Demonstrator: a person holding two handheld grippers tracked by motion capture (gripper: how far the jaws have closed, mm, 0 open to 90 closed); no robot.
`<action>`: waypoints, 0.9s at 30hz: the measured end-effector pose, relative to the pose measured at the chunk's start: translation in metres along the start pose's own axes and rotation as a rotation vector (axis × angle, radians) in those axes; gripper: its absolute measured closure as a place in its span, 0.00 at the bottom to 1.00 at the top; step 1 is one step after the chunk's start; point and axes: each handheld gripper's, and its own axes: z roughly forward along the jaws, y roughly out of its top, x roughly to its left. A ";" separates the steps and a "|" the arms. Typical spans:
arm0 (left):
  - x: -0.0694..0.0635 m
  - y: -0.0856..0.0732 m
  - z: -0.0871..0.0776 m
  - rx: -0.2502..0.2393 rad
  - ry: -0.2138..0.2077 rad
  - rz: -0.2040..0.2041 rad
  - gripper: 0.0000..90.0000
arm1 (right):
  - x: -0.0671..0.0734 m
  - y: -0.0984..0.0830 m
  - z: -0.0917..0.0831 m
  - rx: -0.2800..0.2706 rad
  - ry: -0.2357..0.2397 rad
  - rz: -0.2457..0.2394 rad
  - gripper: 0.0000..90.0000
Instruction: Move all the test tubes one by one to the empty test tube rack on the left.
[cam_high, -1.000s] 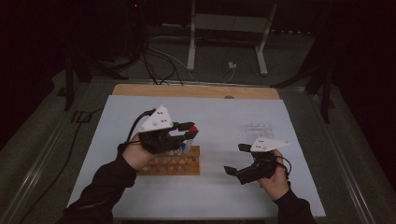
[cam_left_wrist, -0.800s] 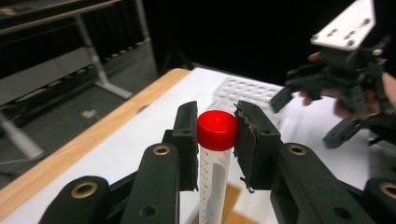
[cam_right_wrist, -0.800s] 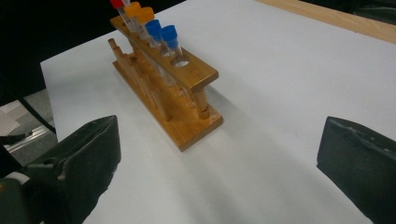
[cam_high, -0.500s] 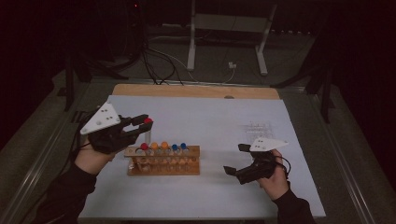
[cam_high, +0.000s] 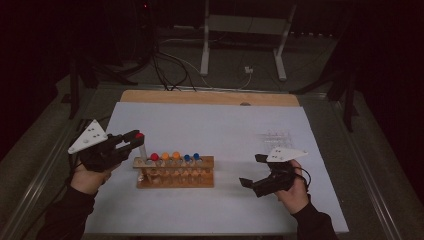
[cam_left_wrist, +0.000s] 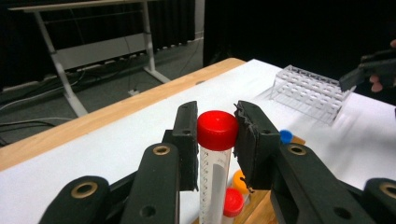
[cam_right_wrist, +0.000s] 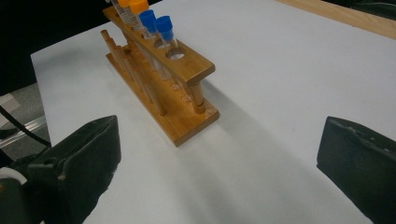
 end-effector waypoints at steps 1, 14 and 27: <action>0.001 -0.003 0.001 0.005 0.001 -0.004 0.80 | 0.000 0.000 0.000 0.000 -0.001 0.000 0.00; 0.004 -0.042 0.010 0.092 -0.004 -0.014 0.80 | -0.001 -0.001 0.000 0.005 -0.001 0.004 0.00; 0.004 -0.054 0.020 0.210 -0.039 0.016 0.78 | -0.002 -0.001 0.000 0.008 0.002 0.006 0.00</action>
